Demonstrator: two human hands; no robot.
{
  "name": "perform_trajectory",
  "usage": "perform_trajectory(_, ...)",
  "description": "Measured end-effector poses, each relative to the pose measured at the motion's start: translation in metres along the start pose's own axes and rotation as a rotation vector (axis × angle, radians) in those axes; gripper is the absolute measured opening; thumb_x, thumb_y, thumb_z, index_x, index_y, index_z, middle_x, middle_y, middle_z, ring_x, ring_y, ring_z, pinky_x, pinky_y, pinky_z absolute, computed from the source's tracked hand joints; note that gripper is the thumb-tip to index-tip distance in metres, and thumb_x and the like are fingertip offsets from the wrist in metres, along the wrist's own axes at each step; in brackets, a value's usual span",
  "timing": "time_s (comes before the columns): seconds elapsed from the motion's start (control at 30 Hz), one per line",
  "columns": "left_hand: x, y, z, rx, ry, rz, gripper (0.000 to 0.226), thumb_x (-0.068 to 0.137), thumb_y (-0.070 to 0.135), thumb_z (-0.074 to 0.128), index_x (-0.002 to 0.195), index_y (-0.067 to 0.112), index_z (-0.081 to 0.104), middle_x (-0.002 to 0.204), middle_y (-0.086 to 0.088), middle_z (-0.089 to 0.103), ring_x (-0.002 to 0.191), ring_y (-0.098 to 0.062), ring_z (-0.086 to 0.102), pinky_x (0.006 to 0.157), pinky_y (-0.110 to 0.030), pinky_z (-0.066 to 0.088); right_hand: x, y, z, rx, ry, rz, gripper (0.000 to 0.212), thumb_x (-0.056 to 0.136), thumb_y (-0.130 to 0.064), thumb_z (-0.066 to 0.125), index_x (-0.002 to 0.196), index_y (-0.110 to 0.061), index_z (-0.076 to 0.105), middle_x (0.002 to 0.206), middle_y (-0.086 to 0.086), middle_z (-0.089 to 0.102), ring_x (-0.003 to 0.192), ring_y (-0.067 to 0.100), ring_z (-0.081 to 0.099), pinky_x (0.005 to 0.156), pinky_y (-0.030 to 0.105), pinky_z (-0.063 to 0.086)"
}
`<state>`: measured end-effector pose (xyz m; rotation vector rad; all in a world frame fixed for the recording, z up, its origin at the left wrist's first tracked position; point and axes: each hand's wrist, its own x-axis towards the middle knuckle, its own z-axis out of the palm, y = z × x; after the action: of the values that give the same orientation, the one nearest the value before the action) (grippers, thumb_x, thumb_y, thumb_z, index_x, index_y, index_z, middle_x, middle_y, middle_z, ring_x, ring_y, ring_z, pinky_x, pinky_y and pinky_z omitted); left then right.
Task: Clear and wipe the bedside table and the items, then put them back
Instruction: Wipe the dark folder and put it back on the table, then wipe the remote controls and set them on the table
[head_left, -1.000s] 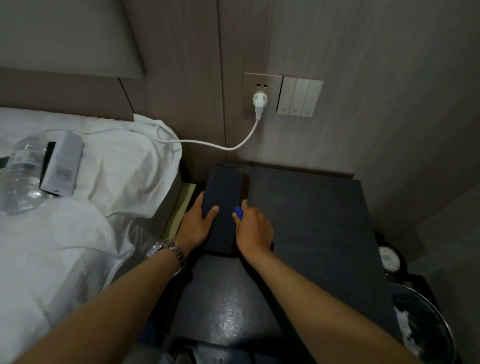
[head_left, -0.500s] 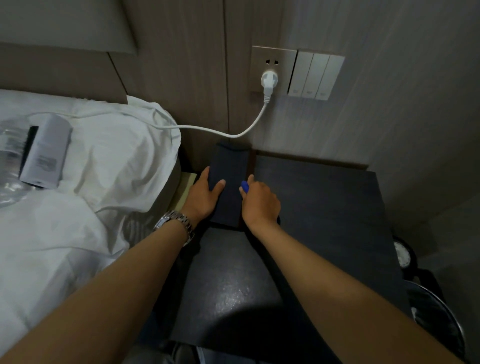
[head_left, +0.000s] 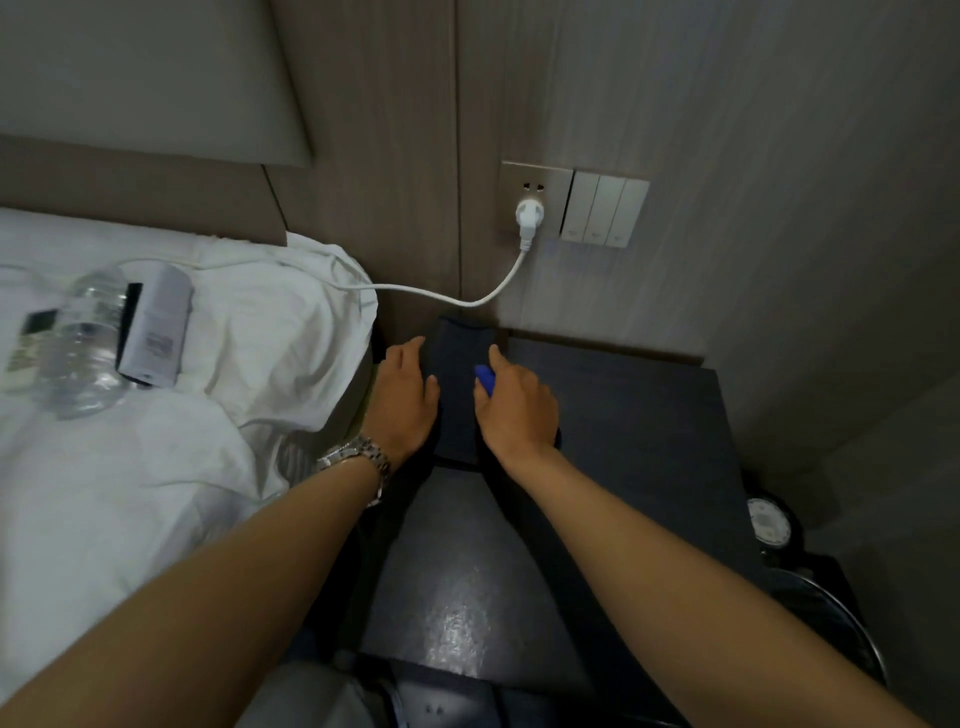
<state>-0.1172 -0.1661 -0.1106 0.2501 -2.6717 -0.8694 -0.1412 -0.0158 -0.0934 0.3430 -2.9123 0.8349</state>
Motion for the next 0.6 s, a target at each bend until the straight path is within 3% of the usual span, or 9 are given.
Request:
perform_trajectory(0.1, -0.005, -0.001, -0.027, 0.018, 0.023, -0.003, 0.036, 0.093, 0.011, 0.053, 0.129, 0.005, 0.051, 0.122, -0.015, 0.053, 0.109, -0.029, 0.055, 0.095, -0.038, 0.044, -0.010, -0.024, -0.013, -0.026, 0.004, -0.079, 0.047, 0.097, -0.033, 0.055, 0.141, -0.016, 0.048, 0.120, 0.011, 0.065, 0.106, 0.032, 0.064, 0.086, 0.040, 0.050)
perform_trajectory(0.23, -0.013, -0.009, -0.067, 0.135, 0.058, -0.025, 0.024, 0.093, 0.018, 0.052, 0.116, 0.011, 0.054, 0.114, -0.011, 0.056, 0.099, -0.029, 0.056, 0.082, -0.042, 0.049, -0.024, -0.061, -0.017, -0.010, -0.014, -0.141, 0.036, 0.095, -0.033, 0.056, 0.125, -0.013, 0.053, 0.115, 0.012, 0.066, 0.102, 0.035, 0.064, 0.080, 0.040, 0.049)
perform_trajectory(0.43, -0.025, -0.047, -0.137, 0.355, 0.191, -0.173, 0.030, 0.090, 0.021, 0.055, 0.118, 0.009, 0.055, 0.117, -0.015, 0.057, 0.104, -0.033, 0.054, 0.081, -0.046, 0.050, -0.041, -0.121, -0.002, 0.054, -0.098, -0.178, 0.028, 0.093, -0.034, 0.058, 0.114, -0.015, 0.054, 0.111, 0.010, 0.066, 0.099, 0.034, 0.064, 0.070, 0.034, 0.041)
perform_trajectory(0.5, -0.031, -0.064, -0.158, 0.365, 0.223, -0.227, 0.035, 0.089, 0.017, 0.056, 0.122, 0.006, 0.054, 0.121, -0.017, 0.055, 0.110, -0.035, 0.050, 0.086, -0.046, 0.048, -0.045, -0.143, 0.009, 0.100, -0.123, -0.222, 0.029, 0.093, -0.034, 0.059, 0.114, -0.015, 0.055, 0.111, 0.008, 0.067, 0.096, 0.033, 0.065, 0.069, 0.033, 0.045)
perform_trajectory(0.6, -0.038, -0.084, -0.176, 0.399, 0.292, -0.304, 0.043, 0.087, 0.014, 0.059, 0.128, 0.004, 0.052, 0.129, -0.021, 0.050, 0.118, -0.038, 0.046, 0.096, -0.045, 0.044, -0.051, -0.175, 0.022, 0.150, -0.178, -0.277, 0.036, 0.093, -0.035, 0.059, 0.124, -0.017, 0.054, 0.118, 0.006, 0.065, 0.102, 0.028, 0.064, 0.081, 0.040, 0.054)
